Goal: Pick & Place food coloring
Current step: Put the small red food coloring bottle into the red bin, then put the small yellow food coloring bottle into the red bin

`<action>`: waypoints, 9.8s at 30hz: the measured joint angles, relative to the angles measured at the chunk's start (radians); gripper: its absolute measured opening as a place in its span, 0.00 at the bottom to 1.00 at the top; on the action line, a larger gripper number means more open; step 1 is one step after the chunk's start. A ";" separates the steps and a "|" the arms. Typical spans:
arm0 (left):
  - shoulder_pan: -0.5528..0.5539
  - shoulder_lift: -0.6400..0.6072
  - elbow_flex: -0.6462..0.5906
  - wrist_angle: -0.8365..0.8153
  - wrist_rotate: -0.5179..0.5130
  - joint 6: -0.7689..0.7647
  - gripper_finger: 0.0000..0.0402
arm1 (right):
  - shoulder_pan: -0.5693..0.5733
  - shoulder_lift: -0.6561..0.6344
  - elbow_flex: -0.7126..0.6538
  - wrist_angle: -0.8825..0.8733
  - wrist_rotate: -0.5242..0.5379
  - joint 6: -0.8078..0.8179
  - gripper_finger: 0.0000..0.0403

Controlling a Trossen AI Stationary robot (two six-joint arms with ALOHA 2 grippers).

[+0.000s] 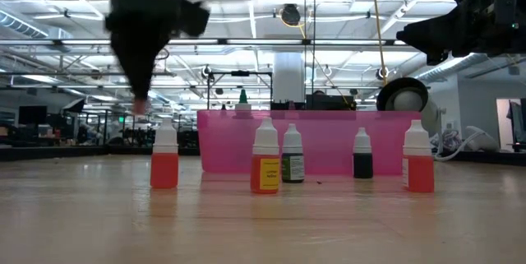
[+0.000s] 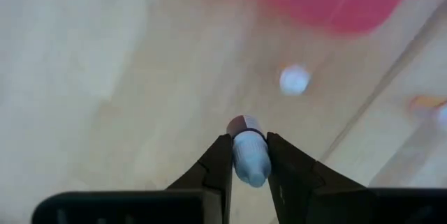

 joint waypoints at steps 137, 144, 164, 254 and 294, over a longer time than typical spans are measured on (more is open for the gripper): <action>-0.048 -0.017 -0.150 0.278 -0.073 0.399 0.49 | 0.000 0.011 0.000 0.002 0.000 0.000 0.25; -0.043 -0.016 -0.224 0.407 0.013 0.396 0.49 | 0.000 0.011 0.000 0.000 0.000 0.000 0.25; 0.006 0.007 -0.225 0.508 0.014 0.433 0.49 | 0.000 0.011 0.000 0.000 0.000 0.000 0.25; -0.001 0.059 -0.208 0.461 0.088 0.389 0.18 | 0.000 0.011 0.000 0.000 0.000 0.000 0.25; 0.120 0.517 0.563 0.113 0.099 0.792 0.18 | 0.000 0.011 0.000 0.003 0.000 0.000 0.25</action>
